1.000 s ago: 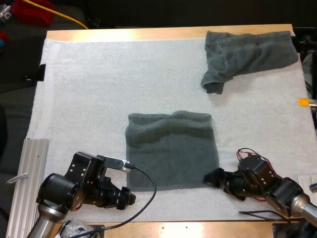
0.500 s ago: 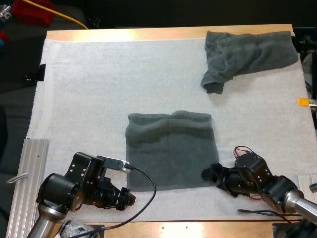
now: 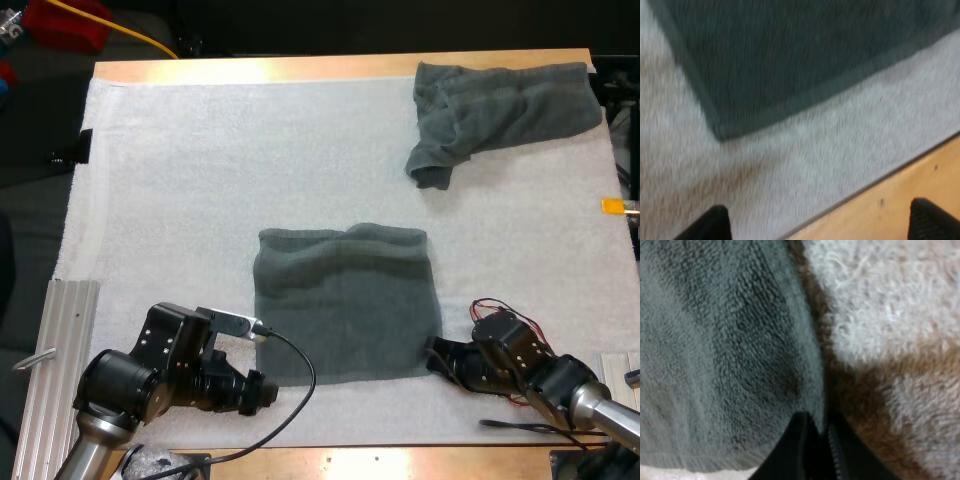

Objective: Pick towel from pile, fold and stack

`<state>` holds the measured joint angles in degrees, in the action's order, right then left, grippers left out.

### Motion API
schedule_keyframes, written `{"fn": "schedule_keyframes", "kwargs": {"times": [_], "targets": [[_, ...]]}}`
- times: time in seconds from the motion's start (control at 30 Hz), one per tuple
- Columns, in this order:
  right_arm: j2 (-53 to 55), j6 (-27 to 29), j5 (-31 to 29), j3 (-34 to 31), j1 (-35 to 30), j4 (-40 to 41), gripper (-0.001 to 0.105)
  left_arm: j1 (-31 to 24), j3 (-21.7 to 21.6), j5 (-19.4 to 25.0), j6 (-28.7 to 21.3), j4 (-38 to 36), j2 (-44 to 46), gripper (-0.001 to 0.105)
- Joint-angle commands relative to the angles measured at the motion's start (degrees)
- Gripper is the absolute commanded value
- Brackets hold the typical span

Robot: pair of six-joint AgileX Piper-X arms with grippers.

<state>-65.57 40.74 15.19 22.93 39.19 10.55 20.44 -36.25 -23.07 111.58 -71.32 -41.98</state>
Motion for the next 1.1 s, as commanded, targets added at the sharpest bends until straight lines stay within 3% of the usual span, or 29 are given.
{"fn": "schedule_keyframes", "kwargs": {"times": [0.0, 0.2, 0.37, 0.57, 1.07], "targets": [[-0.4, 1.1, 0.3, -0.4, -0.2, 1.2, 0.001, 0.0, -0.1, -0.2, 0.8, 1.7, -0.2, 0.069], [-0.4, 1.5, 0.4, -0.4, -0.2, 1.8, 0.001, 0.0, 2.3, 5.8, 1.9, 5.5, -0.2, 0.069], [-0.4, 1.5, 0.5, -0.4, -0.2, 1.8, 0.001, 0.0, 7.8, 4.8, 4.4, 11.9, -0.2, 0.069], [-0.4, 1.5, 0.5, -0.4, -0.2, 1.8, 0.001, 0.0, 7.9, 4.9, 5.6, 16.0, -2.9, 0.069], [-0.4, 1.5, 1.5, -0.4, -0.2, 1.8, 0.001, 0.0, 7.9, 1.0, 5.6, 22.4, -24.5, 0.069]]}}
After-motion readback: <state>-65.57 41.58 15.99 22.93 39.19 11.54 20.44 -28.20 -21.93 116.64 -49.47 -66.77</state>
